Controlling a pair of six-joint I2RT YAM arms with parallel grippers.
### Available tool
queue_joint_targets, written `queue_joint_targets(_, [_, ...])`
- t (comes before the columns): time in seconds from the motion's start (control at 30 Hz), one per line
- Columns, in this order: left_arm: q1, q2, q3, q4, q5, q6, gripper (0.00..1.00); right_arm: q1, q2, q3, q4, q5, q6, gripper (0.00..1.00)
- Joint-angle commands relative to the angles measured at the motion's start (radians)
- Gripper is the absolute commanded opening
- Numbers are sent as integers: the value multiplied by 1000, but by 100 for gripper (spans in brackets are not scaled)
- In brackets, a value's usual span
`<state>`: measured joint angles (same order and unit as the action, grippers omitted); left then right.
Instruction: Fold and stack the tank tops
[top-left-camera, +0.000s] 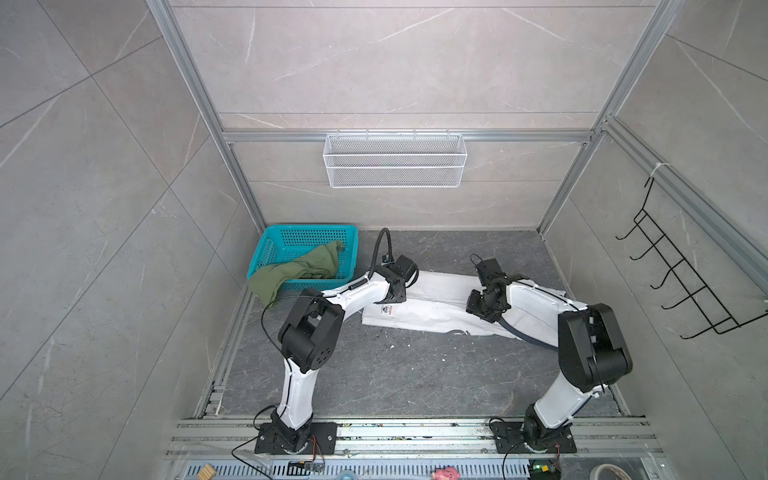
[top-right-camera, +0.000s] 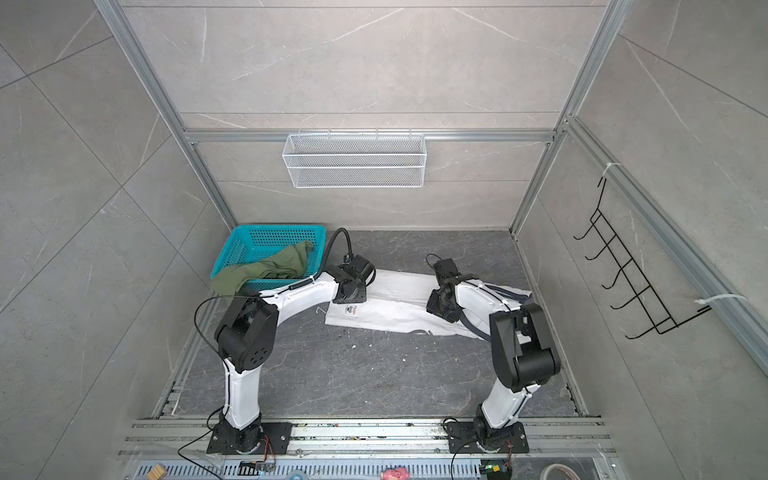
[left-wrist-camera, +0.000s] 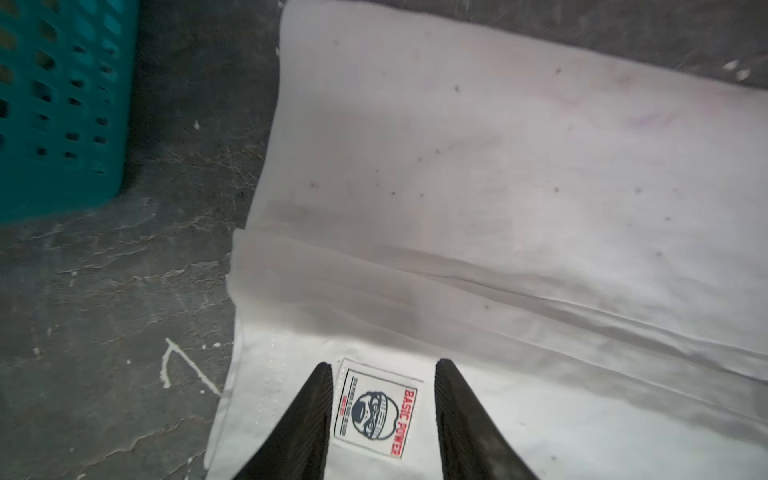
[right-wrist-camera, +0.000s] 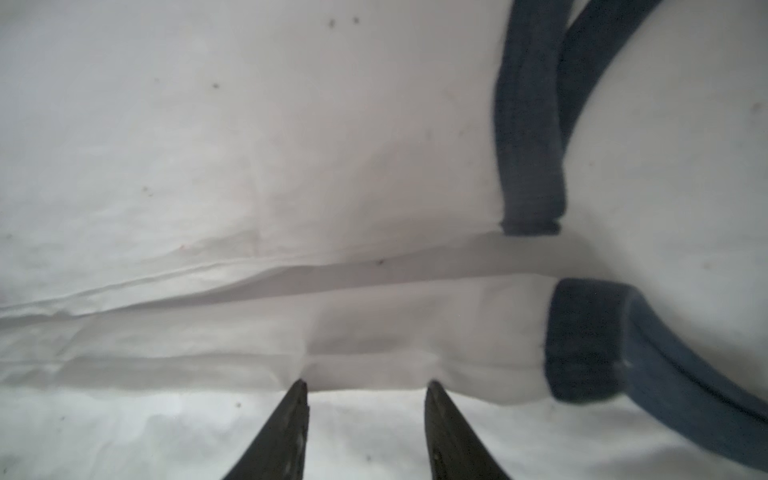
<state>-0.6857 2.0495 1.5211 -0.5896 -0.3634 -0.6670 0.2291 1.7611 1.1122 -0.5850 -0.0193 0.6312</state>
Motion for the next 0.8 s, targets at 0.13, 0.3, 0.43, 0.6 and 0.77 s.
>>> queue_joint_targets(0.13, [51,98,58,24,-6,-1,43,-68,105,124,13,65,-26,43])
queue_joint_targets(0.3, [60,101,49,19,-12,6,43,-122,93,144,-19,92,-29,52])
queue_joint_targets(0.43, [60,67,22,20,-21,15,43,-200,-44,77,-71,87,-33,64])
queue_joint_targets(0.6, [13,-17,9,14,-18,51,46,-350,-286,-69,-152,66,0,63])
queue_joint_targets(0.77, [-31,-43,-12,51,56,57,47,-560,-465,-201,-214,77,27,60])
